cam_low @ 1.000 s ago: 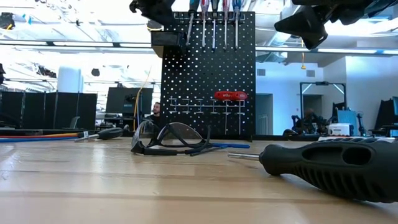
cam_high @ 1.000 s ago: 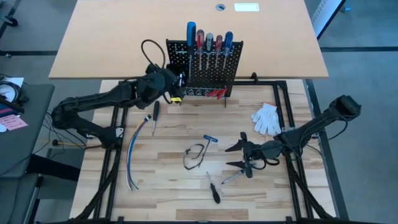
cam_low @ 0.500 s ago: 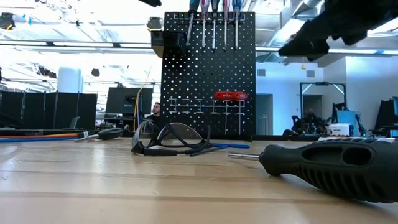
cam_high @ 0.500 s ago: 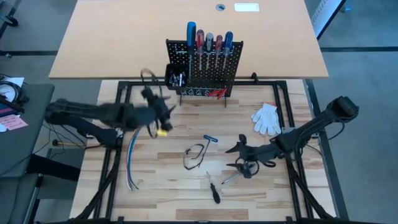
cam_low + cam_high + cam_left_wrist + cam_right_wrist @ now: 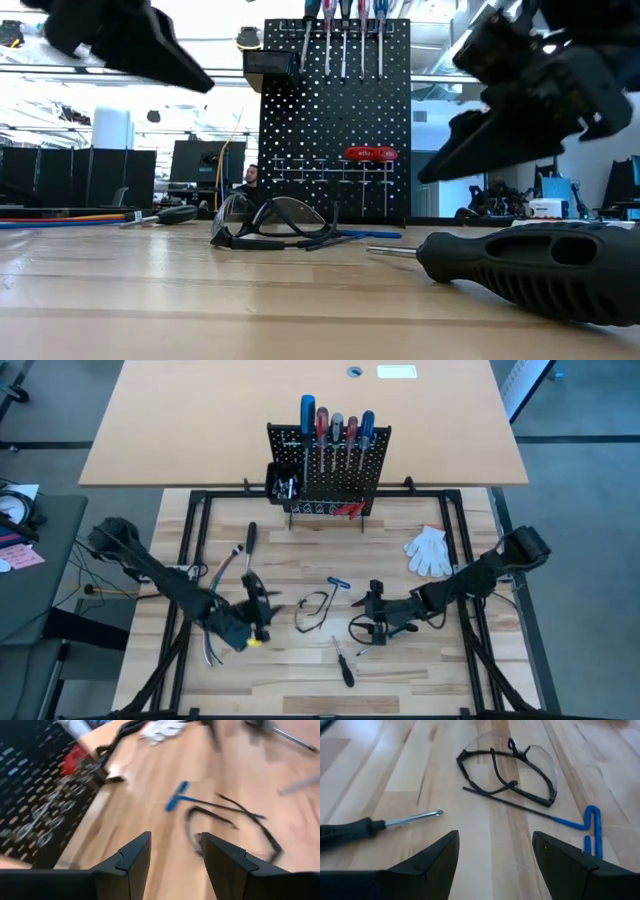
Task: Hang tools onto peg board
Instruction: Hang the black safety glasses into the black bin on the black pegboard
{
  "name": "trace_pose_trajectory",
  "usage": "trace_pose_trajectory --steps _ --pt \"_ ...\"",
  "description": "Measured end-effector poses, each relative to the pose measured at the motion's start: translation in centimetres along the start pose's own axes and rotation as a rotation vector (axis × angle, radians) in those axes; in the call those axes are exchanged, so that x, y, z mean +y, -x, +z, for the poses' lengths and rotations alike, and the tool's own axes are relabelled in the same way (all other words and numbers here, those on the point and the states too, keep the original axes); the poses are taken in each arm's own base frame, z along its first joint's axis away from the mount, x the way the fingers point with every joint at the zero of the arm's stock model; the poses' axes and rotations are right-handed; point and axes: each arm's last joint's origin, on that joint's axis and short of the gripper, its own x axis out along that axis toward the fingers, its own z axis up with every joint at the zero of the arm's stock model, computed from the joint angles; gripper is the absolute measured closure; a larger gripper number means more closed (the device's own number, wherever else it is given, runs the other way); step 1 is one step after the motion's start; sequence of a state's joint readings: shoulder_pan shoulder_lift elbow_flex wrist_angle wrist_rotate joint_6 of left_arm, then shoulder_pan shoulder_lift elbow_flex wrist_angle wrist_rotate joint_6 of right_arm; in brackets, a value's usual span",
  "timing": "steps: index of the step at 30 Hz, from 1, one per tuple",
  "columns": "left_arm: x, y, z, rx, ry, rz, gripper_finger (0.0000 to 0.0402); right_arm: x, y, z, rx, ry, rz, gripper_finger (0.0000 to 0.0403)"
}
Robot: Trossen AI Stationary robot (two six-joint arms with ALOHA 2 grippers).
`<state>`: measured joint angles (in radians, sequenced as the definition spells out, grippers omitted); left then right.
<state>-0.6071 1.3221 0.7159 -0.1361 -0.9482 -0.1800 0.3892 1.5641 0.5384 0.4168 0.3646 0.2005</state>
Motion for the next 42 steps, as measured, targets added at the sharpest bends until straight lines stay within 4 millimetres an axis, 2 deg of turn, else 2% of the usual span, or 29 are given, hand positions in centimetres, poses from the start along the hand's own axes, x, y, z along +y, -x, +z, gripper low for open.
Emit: trace_pose_trajectory --steps 6,9,14,18,23,28,34,38,42 --pt "-5.2 -2.5 -1.8 -0.043 -0.275 -0.042 0.0234 -0.1 -1.2 0.9 -0.002 -0.018 0.023 0.014" --pt "-6.1 -3.8 -2.0 -0.054 -0.211 0.054 0.0234 0.4 -2.3 1.5 0.001 0.022 0.14 0.0141" --pt "-4.4 -4.5 -1.0 -0.01 -0.004 0.127 0.0234 1.6 -5.5 2.1 0.027 0.175 0.169 0.0167" --pt "-2.0 -5.7 -1.5 0.122 0.154 0.056 0.0234 1.6 -7.6 3.0 0.125 0.185 0.146 0.0227" --pt "-1.1 -8.0 -3.1 0.231 0.162 -0.024 0.0234 1.3 -9.6 3.6 0.212 0.188 0.119 0.0316" --pt "-1.2 -9.3 -3.7 0.253 0.122 -0.067 0.0234 0.6 -11.4 4.0 0.235 0.174 0.098 0.0371" --pt "-2.1 -9.9 -3.2 0.194 0.085 -0.197 0.0234 0.0 -11.8 4.6 0.227 0.161 0.079 0.0397" --pt "-2.6 -10.1 -3.2 0.165 0.042 -0.253 0.0234 -0.1 -11.7 4.8 0.219 0.157 0.076 0.0394" --pt "-2.5 -10.0 -3.3 0.183 0.039 -0.238 0.0234 -0.1 -11.7 4.6 0.235 0.158 0.075 0.0387"
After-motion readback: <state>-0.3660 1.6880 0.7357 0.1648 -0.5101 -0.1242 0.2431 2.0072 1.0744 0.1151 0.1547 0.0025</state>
